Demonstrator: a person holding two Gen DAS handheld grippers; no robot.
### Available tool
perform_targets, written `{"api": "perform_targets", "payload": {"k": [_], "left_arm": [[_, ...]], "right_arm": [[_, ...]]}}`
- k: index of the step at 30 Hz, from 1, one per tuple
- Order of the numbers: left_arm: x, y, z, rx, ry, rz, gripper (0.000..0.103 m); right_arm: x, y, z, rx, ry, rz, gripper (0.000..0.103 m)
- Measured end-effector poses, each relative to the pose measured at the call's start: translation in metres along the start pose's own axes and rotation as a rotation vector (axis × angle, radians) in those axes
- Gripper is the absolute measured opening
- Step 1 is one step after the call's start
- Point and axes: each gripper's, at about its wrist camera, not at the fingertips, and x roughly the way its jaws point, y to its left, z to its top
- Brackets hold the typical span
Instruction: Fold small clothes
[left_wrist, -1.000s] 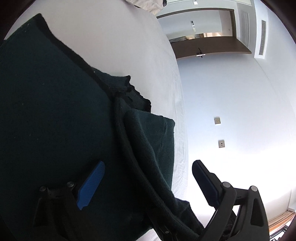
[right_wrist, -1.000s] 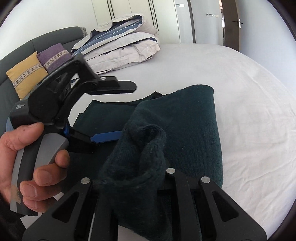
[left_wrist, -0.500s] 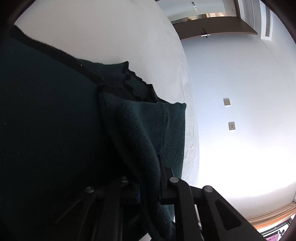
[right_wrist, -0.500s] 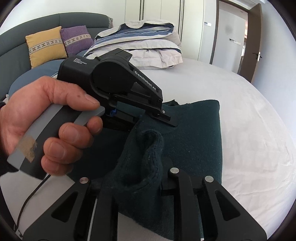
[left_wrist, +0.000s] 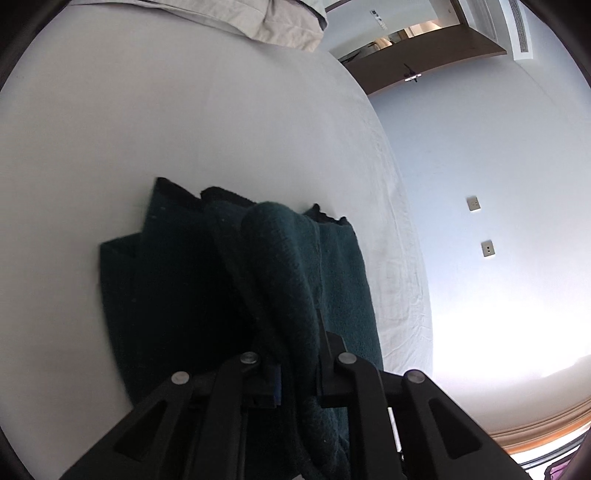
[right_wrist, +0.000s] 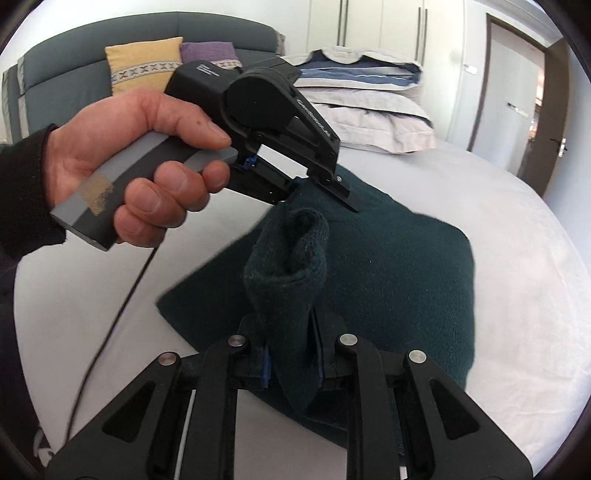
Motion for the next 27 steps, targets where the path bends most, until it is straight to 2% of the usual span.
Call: {"api": "perform_targets", "payload": {"k": [4, 8, 13, 17, 20, 22, 24, 27], "left_arm": [[-0.008, 0.021, 0.002, -0.024, -0.001, 0.024, 0.012], [-0.008, 0.039, 0.001, -0.047, -0.001, 0.029, 0.012], [-0.002, 0.055, -0.002, -0.047, 0.006, 0.064, 0.017], [-0.013, 0.065, -0.006, -0.049, -0.040, 0.047, 0.021], [-0.026, 0.074, -0.008, -0.050, -0.063, 0.058, 0.025], [-0.034, 0.071, -0.007, -0.038, -0.086, 0.095, 0.032], [-0.046, 0.064, -0.010, -0.016, -0.124, 0.139, 0.034], [-0.066, 0.043, -0.019, 0.048, -0.192, 0.218, 0.034]], "right_arm": [[0.007, 0.022, -0.006, -0.007, 0.024, 0.047, 0.017], [0.037, 0.029, 0.005, -0.001, 0.057, 0.077, 0.017], [0.045, 0.027, 0.001, 0.041, 0.110, 0.097, 0.018], [0.022, 0.013, -0.008, 0.120, 0.120, 0.208, 0.028], [-0.012, -0.004, -0.021, 0.172, 0.101, 0.276, 0.029], [-0.037, -0.024, -0.029, 0.218, 0.070, 0.268, 0.029], [-0.057, -0.057, -0.033, 0.291, 0.034, 0.240, 0.029], [-0.082, -0.105, -0.057, 0.385, 0.002, 0.138, 0.029]]}}
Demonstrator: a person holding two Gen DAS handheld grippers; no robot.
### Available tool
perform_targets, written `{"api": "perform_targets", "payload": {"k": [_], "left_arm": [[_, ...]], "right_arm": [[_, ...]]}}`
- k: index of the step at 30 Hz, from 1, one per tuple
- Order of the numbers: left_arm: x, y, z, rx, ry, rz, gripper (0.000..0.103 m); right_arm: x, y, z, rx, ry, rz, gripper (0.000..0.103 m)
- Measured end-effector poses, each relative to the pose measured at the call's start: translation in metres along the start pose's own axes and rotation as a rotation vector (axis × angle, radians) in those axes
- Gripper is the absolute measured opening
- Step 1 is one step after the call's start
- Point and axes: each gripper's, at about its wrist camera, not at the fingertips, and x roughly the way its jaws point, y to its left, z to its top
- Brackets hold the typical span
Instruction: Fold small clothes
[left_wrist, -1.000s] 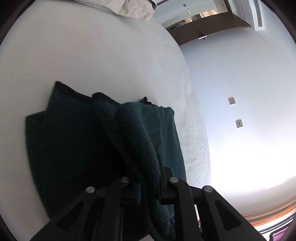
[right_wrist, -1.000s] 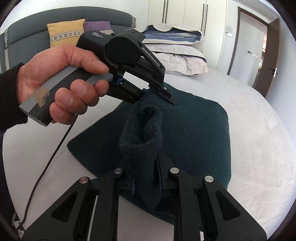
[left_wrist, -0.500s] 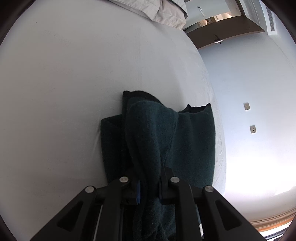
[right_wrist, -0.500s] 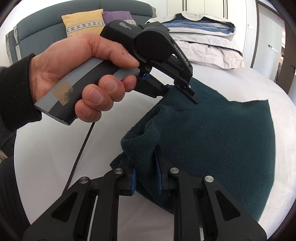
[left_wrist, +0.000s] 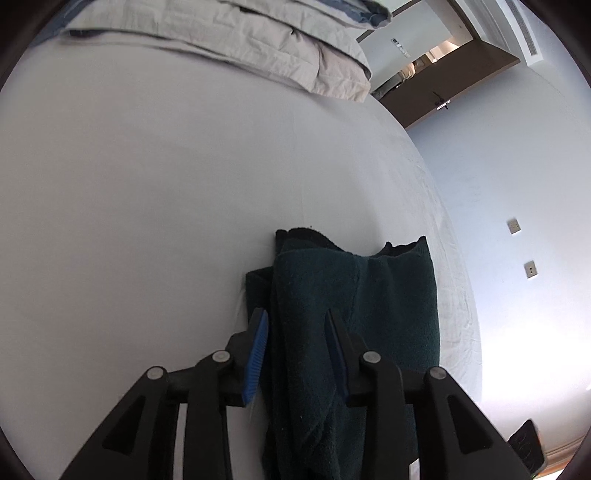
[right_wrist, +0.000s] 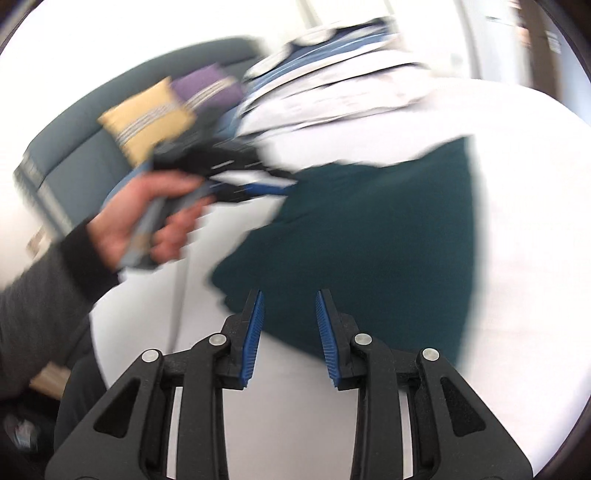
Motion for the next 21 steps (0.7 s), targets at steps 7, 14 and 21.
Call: {"api": "perform_targets", "payload": {"k": [7, 14, 21], "left_arm": [[0.007, -0.079, -0.054, 0.271, -0.018, 0.068, 0.037], [0.042, -0.054, -0.091, 0.332, 0.008, 0.104, 0.035], [0.046, -0.033, -0.094, 0.316, -0.026, 0.050, 0.034]], "right_arm": [[-0.012, -0.079, -0.003, 0.197, -0.026, -0.005, 0.029], [0.034, -0.096, -0.016, 0.193, 0.120, 0.006, 0.028], [0.024, -0.116, 0.023, 0.287, 0.023, 0.102, 0.028]]}}
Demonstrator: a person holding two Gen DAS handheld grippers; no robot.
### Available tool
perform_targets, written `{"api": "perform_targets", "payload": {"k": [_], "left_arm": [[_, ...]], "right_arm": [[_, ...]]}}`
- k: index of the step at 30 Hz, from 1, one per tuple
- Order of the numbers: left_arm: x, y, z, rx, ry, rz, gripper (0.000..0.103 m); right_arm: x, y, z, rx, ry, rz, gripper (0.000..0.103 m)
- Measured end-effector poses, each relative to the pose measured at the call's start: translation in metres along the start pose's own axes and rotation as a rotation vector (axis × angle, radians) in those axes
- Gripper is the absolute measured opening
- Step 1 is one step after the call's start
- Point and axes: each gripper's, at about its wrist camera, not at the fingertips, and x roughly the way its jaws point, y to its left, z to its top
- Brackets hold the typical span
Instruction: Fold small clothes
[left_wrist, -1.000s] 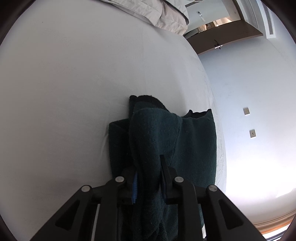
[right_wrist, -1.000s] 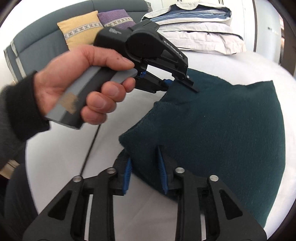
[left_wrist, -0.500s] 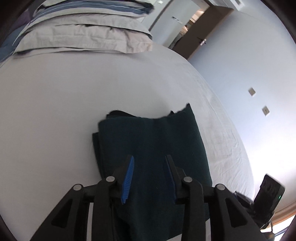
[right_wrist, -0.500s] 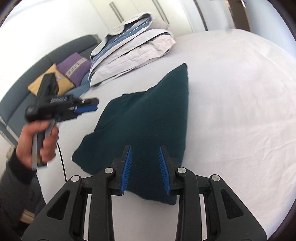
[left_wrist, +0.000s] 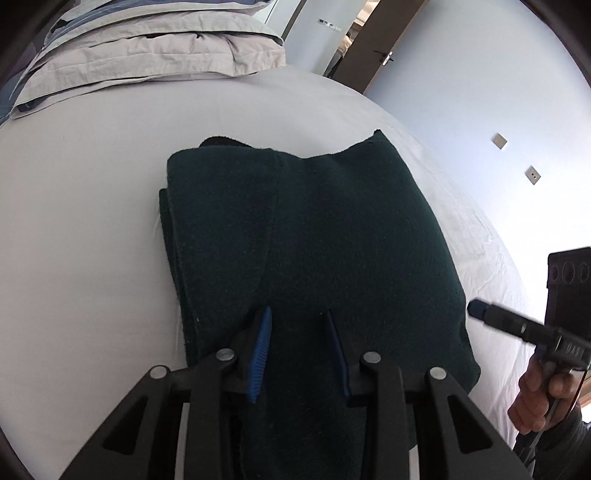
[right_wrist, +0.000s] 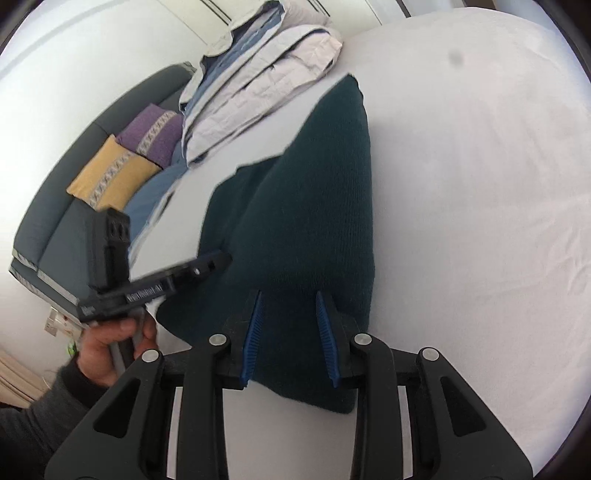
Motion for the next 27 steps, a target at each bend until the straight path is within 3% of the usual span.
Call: {"api": "perform_targets", "payload": {"k": [5, 8, 12, 18, 21, 24, 27], "left_arm": [[0.005, -0.002, 0.003, 0.003, -0.013, 0.000, 0.033], [0.002, -0.002, 0.000, 0.002, -0.016, -0.011, 0.033], [0.001, 0.000, -0.002, -0.013, -0.021, -0.033, 0.030], [0.003, 0.003, 0.000, -0.024, -0.029, -0.047, 0.026], [0.003, 0.005, -0.001, -0.033, -0.033, -0.058, 0.026], [0.003, 0.006, -0.002, -0.037, -0.039, -0.059, 0.026], [0.003, 0.005, -0.003, -0.037, -0.045, -0.056, 0.026]], "right_arm": [[0.016, 0.017, 0.059, -0.044, -0.042, -0.018, 0.028], [0.048, 0.028, 0.094, -0.080, -0.023, -0.105, 0.028], [0.108, 0.006, 0.115, -0.094, 0.107, -0.293, 0.028], [0.111, -0.015, 0.112, -0.112, 0.054, -0.283, 0.028], [0.093, -0.001, 0.112, -0.127, 0.017, -0.329, 0.029], [0.061, 0.023, 0.097, -0.125, -0.067, -0.270, 0.029], [0.057, 0.045, 0.069, -0.226, -0.055, -0.292, 0.035]]}}
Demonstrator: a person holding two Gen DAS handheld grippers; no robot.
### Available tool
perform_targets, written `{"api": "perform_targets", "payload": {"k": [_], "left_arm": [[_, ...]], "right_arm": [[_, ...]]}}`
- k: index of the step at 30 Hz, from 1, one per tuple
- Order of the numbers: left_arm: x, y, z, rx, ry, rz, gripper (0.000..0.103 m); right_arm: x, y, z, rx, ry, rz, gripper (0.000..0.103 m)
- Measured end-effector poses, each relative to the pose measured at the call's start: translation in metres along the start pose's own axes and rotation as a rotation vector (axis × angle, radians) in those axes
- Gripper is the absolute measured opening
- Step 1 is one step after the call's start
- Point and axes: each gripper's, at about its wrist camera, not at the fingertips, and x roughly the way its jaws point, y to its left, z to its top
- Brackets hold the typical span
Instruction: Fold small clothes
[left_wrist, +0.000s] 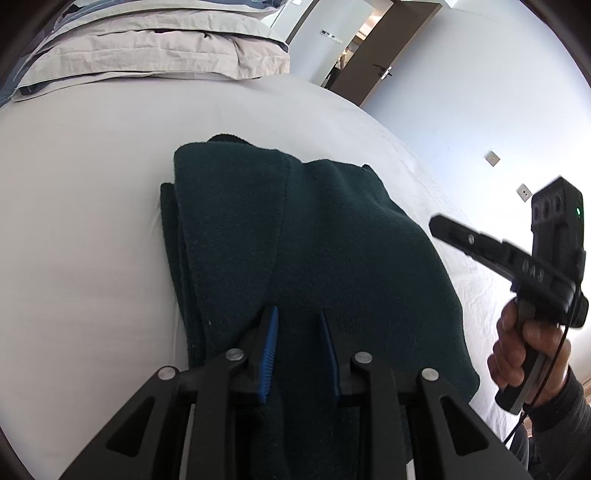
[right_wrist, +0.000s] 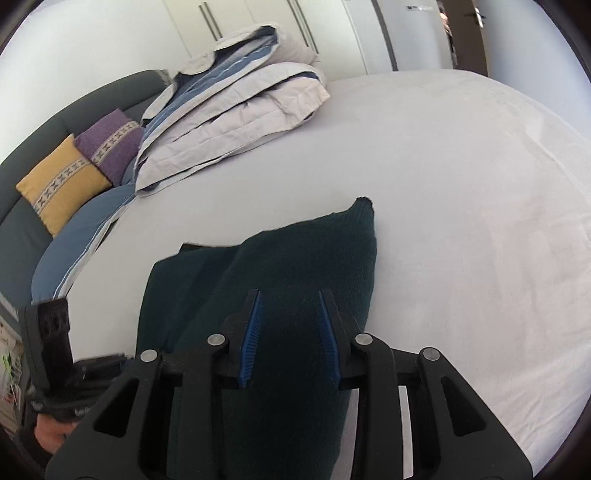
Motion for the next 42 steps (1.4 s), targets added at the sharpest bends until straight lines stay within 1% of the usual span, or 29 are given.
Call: {"api": "perform_targets", "payload": {"k": [1, 3, 4, 6, 7, 8, 9, 11, 12, 15, 17, 19, 20, 21, 23, 25, 26, 27, 29, 31, 32, 33, 34, 35, 36, 37, 39, 41, 42], "left_arm": [[0.000, 0.000, -0.001, 0.000, -0.002, 0.000, 0.026], [0.000, -0.001, -0.003, 0.003, -0.003, 0.001, 0.026], [0.000, 0.000, -0.004, 0.003, -0.004, 0.000, 0.026], [0.000, 0.001, -0.004, -0.003, -0.006, -0.007, 0.025], [-0.001, 0.001, -0.004, -0.006, -0.006, -0.010, 0.025], [-0.001, 0.002, -0.004, -0.008, -0.008, -0.012, 0.025], [-0.001, 0.003, -0.004, -0.011, -0.010, -0.016, 0.025], [-0.001, 0.004, -0.005, -0.016, -0.015, -0.022, 0.025], [-0.001, 0.005, -0.005, -0.018, -0.018, -0.026, 0.024], [0.000, 0.006, -0.005, -0.026, -0.020, -0.031, 0.023], [0.000, 0.006, -0.005, -0.024, -0.020, -0.029, 0.023], [0.000, 0.006, -0.005, -0.023, -0.020, -0.029, 0.023], [0.000, 0.006, -0.006, -0.023, -0.019, -0.027, 0.023], [0.001, 0.006, -0.006, -0.021, -0.020, -0.024, 0.023], [0.000, 0.007, -0.006, -0.017, -0.024, -0.022, 0.023], [0.000, 0.007, -0.006, -0.018, -0.028, -0.025, 0.023], [0.000, 0.008, -0.006, -0.020, -0.029, -0.028, 0.023], [0.000, 0.009, -0.006, -0.021, -0.029, -0.030, 0.023], [0.000, 0.009, -0.007, -0.022, -0.031, -0.031, 0.023], [0.000, 0.009, -0.007, -0.022, -0.031, -0.031, 0.023], [0.000, 0.009, -0.007, -0.022, -0.031, -0.031, 0.023], [0.000, 0.009, -0.007, -0.022, -0.031, -0.031, 0.023], [0.000, 0.009, -0.007, -0.022, -0.032, -0.031, 0.023], [0.000, 0.009, -0.007, -0.023, -0.033, -0.032, 0.023], [0.000, 0.010, -0.007, -0.025, -0.032, -0.033, 0.022], [0.000, 0.011, -0.008, -0.028, -0.034, -0.034, 0.022], [0.000, 0.014, -0.008, -0.038, -0.036, -0.044, 0.021], [-0.001, 0.018, -0.008, -0.050, -0.039, -0.053, 0.020], [-0.001, 0.017, -0.009, -0.055, -0.040, -0.056, 0.019]], "right_arm": [[0.004, 0.006, -0.012, -0.049, 0.024, -0.039, 0.042], [0.011, 0.011, -0.028, -0.104, 0.026, -0.102, 0.065], [0.013, 0.005, -0.032, -0.077, 0.016, -0.091, 0.068], [0.014, -0.014, -0.031, 0.041, 0.053, -0.049, 0.079], [0.012, -0.020, -0.027, 0.108, 0.066, -0.036, 0.080], [0.005, -0.021, -0.024, 0.143, 0.047, -0.040, 0.079], [-0.005, -0.019, -0.023, 0.148, 0.005, -0.054, 0.076], [-0.027, -0.008, -0.025, 0.135, -0.083, -0.067, 0.076], [-0.037, -0.001, -0.027, 0.123, -0.108, -0.067, 0.076], [-0.049, 0.023, -0.038, 0.036, -0.136, -0.079, 0.076], [-0.040, 0.041, -0.047, -0.053, -0.099, -0.095, 0.076], [-0.016, 0.050, -0.060, -0.113, 0.002, -0.134, 0.077], [-0.008, 0.050, -0.064, -0.128, 0.016, -0.159, 0.077], [-0.006, 0.049, -0.064, -0.121, 0.015, -0.155, 0.079], [-0.009, 0.049, -0.057, -0.100, 0.026, -0.139, 0.079], [-0.017, 0.051, -0.051, -0.086, 0.023, -0.145, 0.077], [-0.023, 0.052, -0.049, -0.073, 0.008, -0.145, 0.070], [-0.031, 0.055, -0.047, -0.066, -0.015, -0.145, 0.069], [-0.050, 0.062, -0.047, -0.067, -0.074, -0.141, 0.069], [-0.057, 0.076, -0.051, -0.107, -0.101, -0.127, 0.069], [-0.059, 0.081, -0.054, -0.143, -0.100, -0.130, 0.069], [-0.057, 0.085, -0.060, -0.187, -0.073, -0.127, 0.069], [-0.048, 0.089, -0.066, -0.215, -0.025, -0.118, 0.069], [-0.033, 0.090, -0.073, -0.239, 0.046, -0.121, 0.069], [-0.025, 0.092, -0.080, -0.267, 0.059, -0.150, 0.070], [-0.027, 0.095, -0.082, -0.286, 0.042, -0.157, 0.071], [-0.031, 0.098, -0.076, -0.282, 0.052, -0.152, 0.071], [-0.039, 0.095, -0.066, -0.231, 0.048, -0.126, 0.069], [-0.047, 0.094, -0.062, -0.203, 0.024, -0.105, 0.068]]}}
